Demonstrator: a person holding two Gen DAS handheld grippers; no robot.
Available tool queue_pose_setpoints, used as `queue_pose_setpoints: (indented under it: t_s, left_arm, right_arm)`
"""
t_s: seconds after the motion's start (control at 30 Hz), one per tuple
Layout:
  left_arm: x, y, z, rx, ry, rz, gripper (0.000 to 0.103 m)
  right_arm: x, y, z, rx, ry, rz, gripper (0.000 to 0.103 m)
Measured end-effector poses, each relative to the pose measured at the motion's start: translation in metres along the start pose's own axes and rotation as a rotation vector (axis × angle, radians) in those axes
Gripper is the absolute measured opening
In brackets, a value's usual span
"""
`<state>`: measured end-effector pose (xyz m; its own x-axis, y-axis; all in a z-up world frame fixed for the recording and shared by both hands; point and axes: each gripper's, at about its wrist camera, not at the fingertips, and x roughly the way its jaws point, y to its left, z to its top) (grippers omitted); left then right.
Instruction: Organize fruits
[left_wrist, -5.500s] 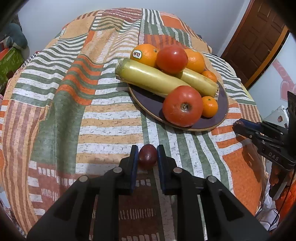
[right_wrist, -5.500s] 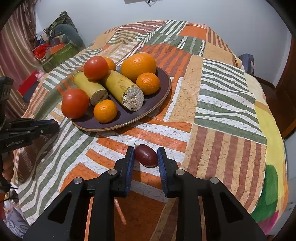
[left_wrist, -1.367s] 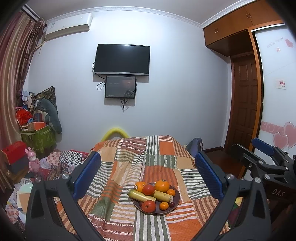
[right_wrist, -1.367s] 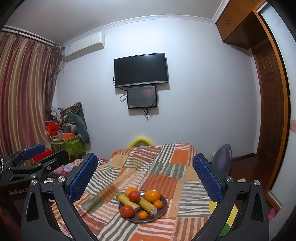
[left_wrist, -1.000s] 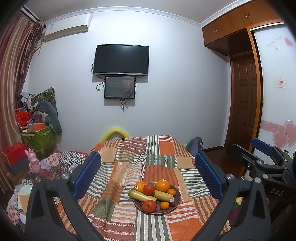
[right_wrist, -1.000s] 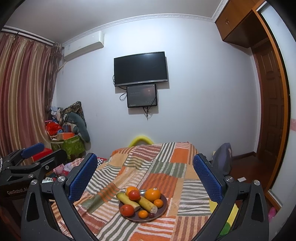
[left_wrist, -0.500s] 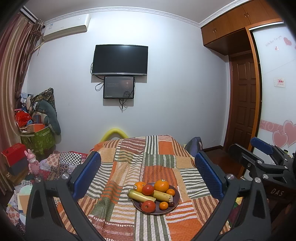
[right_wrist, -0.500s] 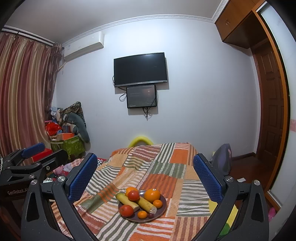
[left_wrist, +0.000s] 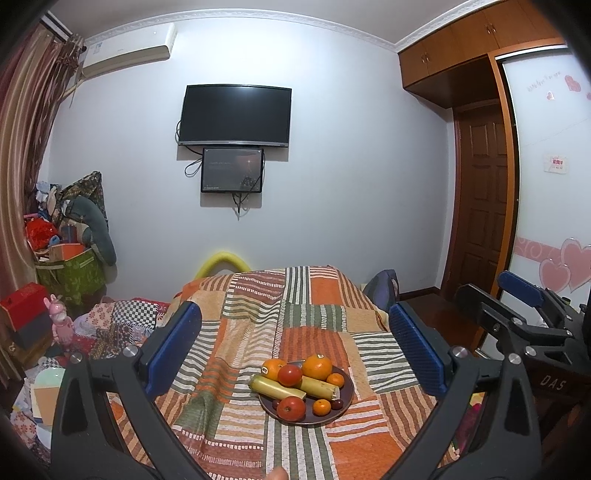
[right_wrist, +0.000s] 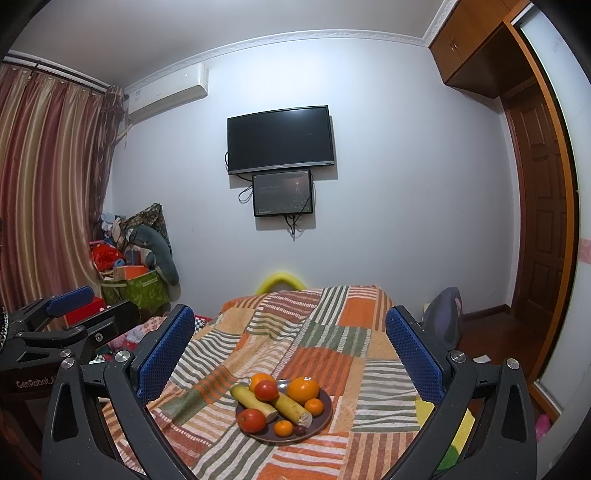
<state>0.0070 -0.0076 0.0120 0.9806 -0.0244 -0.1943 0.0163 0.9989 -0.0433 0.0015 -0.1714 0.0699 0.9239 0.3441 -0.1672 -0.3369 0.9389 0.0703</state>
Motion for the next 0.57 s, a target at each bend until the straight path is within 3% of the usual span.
queue_pose_setpoints:
  t_s: [0.57]
  left_arm:
    - [0.0051, 0.0025, 0.0023, -0.003, 0.02, -0.015, 0.103]
  right_arm:
    - [-0.0001, -0.0043, 0.0, -0.001, 0.003, -0.004, 0.103]
